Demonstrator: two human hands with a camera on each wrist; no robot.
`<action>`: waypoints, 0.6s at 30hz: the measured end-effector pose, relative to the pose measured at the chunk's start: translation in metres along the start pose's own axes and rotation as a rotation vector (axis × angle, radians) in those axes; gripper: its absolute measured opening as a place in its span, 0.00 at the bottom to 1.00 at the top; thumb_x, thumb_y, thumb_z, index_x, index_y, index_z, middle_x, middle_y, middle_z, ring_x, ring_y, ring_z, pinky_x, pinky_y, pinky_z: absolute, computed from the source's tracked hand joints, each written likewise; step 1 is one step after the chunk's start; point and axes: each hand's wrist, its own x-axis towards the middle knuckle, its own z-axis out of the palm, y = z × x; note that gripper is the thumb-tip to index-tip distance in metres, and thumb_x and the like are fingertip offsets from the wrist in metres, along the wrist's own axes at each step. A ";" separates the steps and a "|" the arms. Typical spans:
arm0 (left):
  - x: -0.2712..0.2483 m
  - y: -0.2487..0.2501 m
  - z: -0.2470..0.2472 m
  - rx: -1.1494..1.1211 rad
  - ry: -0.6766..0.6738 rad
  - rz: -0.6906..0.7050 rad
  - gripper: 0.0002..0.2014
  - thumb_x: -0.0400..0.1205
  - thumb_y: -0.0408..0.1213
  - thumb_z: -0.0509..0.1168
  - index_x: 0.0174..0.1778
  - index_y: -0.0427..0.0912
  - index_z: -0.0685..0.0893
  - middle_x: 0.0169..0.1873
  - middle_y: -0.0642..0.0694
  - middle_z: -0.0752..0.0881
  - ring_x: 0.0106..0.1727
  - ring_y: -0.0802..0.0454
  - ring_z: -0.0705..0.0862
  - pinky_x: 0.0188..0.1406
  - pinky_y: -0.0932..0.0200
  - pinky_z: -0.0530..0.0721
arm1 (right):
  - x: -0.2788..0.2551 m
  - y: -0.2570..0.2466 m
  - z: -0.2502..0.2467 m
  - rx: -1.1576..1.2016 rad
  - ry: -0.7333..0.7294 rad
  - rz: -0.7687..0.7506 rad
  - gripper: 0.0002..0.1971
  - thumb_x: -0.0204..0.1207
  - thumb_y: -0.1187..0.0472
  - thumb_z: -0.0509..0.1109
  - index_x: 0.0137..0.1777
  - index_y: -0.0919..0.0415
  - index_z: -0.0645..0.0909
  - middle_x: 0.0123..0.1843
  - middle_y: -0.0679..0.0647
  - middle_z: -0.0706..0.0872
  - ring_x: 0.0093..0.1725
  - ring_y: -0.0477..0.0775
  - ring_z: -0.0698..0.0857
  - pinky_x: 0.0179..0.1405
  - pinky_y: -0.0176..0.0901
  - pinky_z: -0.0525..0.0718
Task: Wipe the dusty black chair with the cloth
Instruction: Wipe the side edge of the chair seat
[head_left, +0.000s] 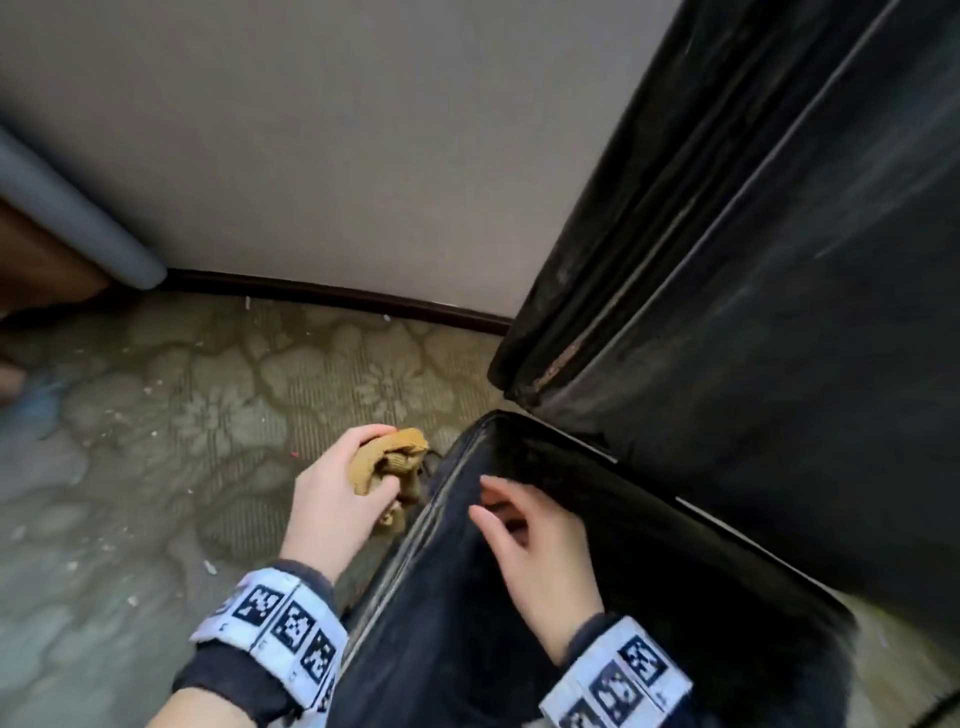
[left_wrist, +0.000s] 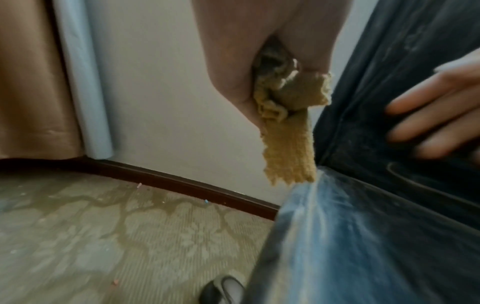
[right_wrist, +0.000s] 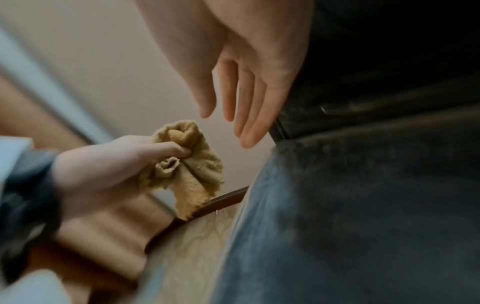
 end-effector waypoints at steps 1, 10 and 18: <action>-0.002 -0.004 0.007 0.005 -0.033 0.021 0.24 0.68 0.23 0.72 0.57 0.49 0.84 0.45 0.54 0.86 0.48 0.57 0.83 0.45 0.92 0.66 | 0.007 0.004 0.010 0.128 -0.019 0.126 0.15 0.76 0.53 0.71 0.61 0.54 0.84 0.53 0.50 0.89 0.49 0.44 0.86 0.57 0.47 0.85; -0.027 -0.034 0.060 -0.099 -0.254 0.007 0.43 0.74 0.33 0.71 0.81 0.51 0.54 0.79 0.57 0.61 0.74 0.68 0.63 0.59 0.94 0.56 | 0.036 -0.008 0.048 0.249 -0.239 0.233 0.26 0.73 0.59 0.74 0.71 0.51 0.75 0.62 0.45 0.83 0.62 0.41 0.80 0.61 0.25 0.71; -0.048 -0.076 0.042 0.428 -0.621 -0.069 0.60 0.72 0.52 0.73 0.78 0.49 0.27 0.81 0.52 0.33 0.82 0.57 0.38 0.82 0.56 0.47 | 0.093 0.017 0.033 -0.550 0.000 -0.317 0.14 0.73 0.76 0.67 0.58 0.68 0.82 0.72 0.67 0.75 0.74 0.64 0.72 0.74 0.55 0.72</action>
